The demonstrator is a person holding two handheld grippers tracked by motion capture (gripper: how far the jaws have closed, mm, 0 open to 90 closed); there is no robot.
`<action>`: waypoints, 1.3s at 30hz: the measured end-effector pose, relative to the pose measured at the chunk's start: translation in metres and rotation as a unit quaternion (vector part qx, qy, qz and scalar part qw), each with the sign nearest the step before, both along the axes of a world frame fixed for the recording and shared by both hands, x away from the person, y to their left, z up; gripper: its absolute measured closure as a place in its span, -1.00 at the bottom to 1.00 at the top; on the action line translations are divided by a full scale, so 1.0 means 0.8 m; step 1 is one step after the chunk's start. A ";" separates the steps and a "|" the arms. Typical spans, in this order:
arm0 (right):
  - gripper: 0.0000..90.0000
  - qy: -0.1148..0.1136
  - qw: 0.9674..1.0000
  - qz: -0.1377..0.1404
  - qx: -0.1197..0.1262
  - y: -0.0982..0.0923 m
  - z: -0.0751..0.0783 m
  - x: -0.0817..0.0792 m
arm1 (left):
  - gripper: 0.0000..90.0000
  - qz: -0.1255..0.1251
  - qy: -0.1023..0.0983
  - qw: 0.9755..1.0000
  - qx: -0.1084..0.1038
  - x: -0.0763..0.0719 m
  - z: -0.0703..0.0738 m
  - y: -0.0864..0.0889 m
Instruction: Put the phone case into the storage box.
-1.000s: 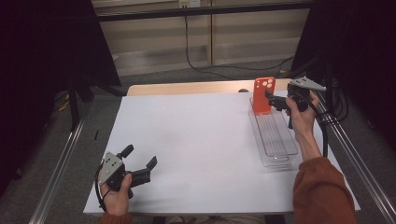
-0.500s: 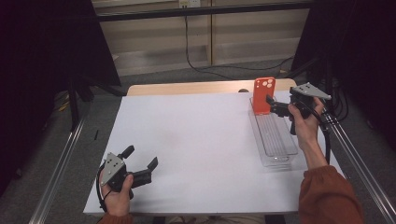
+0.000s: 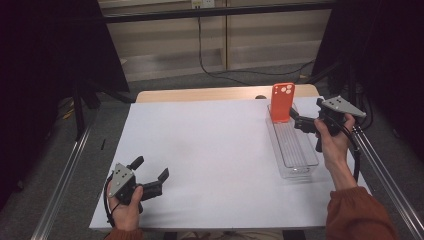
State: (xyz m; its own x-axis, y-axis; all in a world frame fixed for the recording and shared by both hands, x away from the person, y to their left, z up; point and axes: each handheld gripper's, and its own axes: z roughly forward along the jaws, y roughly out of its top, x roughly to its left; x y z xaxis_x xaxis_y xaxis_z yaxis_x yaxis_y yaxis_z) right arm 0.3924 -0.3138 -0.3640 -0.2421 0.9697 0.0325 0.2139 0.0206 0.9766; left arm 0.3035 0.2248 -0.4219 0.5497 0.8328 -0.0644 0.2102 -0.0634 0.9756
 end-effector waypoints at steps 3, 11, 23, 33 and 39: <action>-1.00 -0.003 1.000 -0.002 -0.004 -0.001 0.000 -0.008 | -0.93 -0.001 -0.001 1.000 0.000 0.000 0.000 0.001; -1.00 -0.003 1.000 -0.005 -0.015 -0.001 -0.006 -0.032 | -0.93 -0.003 -0.009 1.000 -0.001 -0.001 0.002 0.001; -1.00 -0.004 1.000 -0.004 -0.013 -0.010 -0.023 -0.073 | -0.95 0.009 -0.010 1.000 0.000 -0.003 0.002 0.003; -1.00 -0.008 1.000 0.003 -0.005 -0.008 -0.035 -0.099 | -0.95 0.008 -0.011 1.000 0.001 -0.007 0.003 0.004; -1.00 -0.015 1.000 0.013 0.000 -0.007 -0.039 -0.114 | -0.96 0.012 -0.009 1.000 0.001 -0.009 0.002 0.005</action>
State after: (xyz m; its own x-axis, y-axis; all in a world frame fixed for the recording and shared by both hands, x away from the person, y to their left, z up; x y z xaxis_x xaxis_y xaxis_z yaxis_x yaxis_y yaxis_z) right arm 0.3013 -0.3190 -0.3955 -0.2678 0.9631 0.0256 0.1846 0.0252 0.9825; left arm 0.2961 0.2286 -0.4205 0.5302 0.8462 -0.0526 0.1940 -0.0607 0.9791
